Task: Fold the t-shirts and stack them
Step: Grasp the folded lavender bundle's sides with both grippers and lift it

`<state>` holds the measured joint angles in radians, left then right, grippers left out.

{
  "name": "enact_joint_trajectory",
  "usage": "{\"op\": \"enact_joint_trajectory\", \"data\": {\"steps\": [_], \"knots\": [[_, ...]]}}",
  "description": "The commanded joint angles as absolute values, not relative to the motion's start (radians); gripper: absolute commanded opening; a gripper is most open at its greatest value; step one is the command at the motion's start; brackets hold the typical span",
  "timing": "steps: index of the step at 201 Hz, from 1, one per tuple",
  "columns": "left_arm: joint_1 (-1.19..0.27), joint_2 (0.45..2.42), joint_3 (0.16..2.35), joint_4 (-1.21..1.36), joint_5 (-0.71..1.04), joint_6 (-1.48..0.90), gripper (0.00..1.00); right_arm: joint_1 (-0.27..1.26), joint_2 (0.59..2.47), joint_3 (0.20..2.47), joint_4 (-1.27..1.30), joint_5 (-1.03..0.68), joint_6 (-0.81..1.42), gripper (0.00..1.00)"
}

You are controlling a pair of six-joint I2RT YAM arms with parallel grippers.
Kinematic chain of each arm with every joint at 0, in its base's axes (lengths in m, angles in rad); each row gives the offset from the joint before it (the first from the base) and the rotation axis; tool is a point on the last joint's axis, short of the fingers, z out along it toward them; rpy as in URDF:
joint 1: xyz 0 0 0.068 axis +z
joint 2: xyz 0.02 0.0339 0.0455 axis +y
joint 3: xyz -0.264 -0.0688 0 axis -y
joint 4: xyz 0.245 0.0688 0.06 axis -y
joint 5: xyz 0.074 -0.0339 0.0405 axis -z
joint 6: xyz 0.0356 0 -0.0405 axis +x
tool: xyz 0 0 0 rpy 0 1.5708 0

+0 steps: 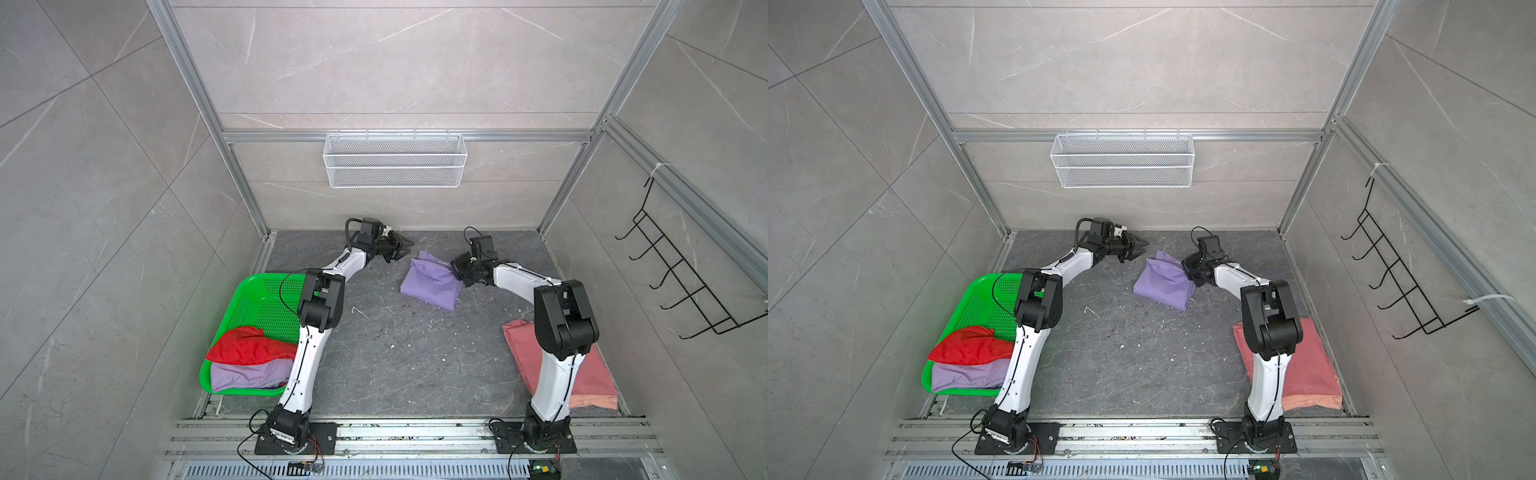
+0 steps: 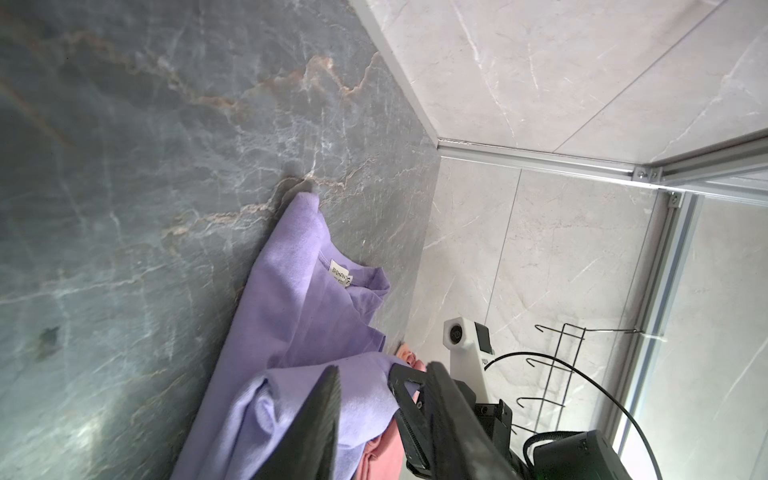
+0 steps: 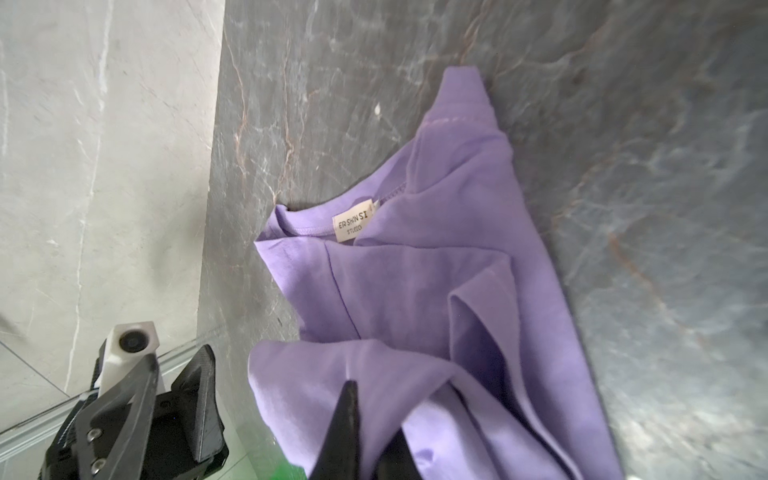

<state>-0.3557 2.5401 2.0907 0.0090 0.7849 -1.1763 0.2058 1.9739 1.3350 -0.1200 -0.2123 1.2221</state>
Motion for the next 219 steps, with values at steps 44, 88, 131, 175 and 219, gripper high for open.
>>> {"op": "enact_joint_trajectory", "data": {"steps": [44, 88, 131, 175, 219], "knots": [[-0.349, 2.366, 1.947, -0.155, 0.753, -0.969, 0.42, 0.116, 1.971, 1.184, 0.094, -0.194, 1.418, 0.17], [-0.403, 2.301, 1.895, -0.385, 0.649, -0.730, 0.52, 0.116, 1.897, 1.216, -0.026, -0.176, 1.198, 0.59], [-0.457, 2.324, 1.930, -0.429, 0.652, -0.626, 0.60, 0.131, 1.756, 1.203, -0.257, -0.097, 0.999, 0.72], [-0.495, 2.410, 1.979, -0.423, 0.651, -0.619, 0.64, 0.152, 1.744, 1.114, -0.291, -0.120, 0.945, 0.78], [-0.511, 2.452, 1.997, -0.436, 0.630, -0.634, 0.49, 0.200, 1.860, 1.153, -0.257, -0.177, 0.886, 0.75]]}}
